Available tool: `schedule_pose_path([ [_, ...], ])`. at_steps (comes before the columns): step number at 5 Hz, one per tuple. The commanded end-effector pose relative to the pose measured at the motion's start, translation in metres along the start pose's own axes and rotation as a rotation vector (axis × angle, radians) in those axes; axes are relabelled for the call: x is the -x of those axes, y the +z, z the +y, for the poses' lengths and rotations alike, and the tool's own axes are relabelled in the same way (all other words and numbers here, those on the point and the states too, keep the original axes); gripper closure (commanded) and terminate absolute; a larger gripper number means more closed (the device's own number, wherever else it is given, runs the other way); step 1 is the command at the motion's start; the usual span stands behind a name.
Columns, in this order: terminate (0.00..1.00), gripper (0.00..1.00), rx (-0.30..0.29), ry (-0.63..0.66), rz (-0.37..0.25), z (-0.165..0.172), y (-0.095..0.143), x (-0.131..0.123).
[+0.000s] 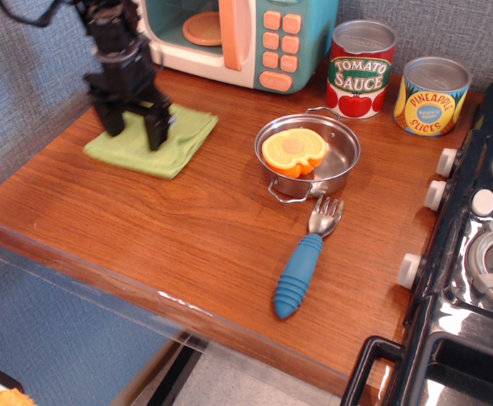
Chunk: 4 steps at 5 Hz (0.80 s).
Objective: Move the towel directly in front of microwave on right side
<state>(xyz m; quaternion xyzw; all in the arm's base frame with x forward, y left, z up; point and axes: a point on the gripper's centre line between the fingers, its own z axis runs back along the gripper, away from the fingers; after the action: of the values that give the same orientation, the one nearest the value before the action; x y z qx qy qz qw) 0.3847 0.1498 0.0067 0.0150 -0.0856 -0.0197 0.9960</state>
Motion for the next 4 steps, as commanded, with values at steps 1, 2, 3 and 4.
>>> schedule_pose_path([
  [1, 0.00, 0.00, 0.045, -0.134, 0.003, -0.043, -0.025, -0.043],
  [2, 0.00, 0.00, 0.035, -0.143, -0.006, -0.044, -0.021, -0.050],
  [3, 0.00, 0.00, 0.045, -0.155, -0.057, -0.047, 0.002, -0.053],
  [4, 0.00, 0.00, 0.066, -0.129, -0.166, -0.048, 0.047, -0.067],
])
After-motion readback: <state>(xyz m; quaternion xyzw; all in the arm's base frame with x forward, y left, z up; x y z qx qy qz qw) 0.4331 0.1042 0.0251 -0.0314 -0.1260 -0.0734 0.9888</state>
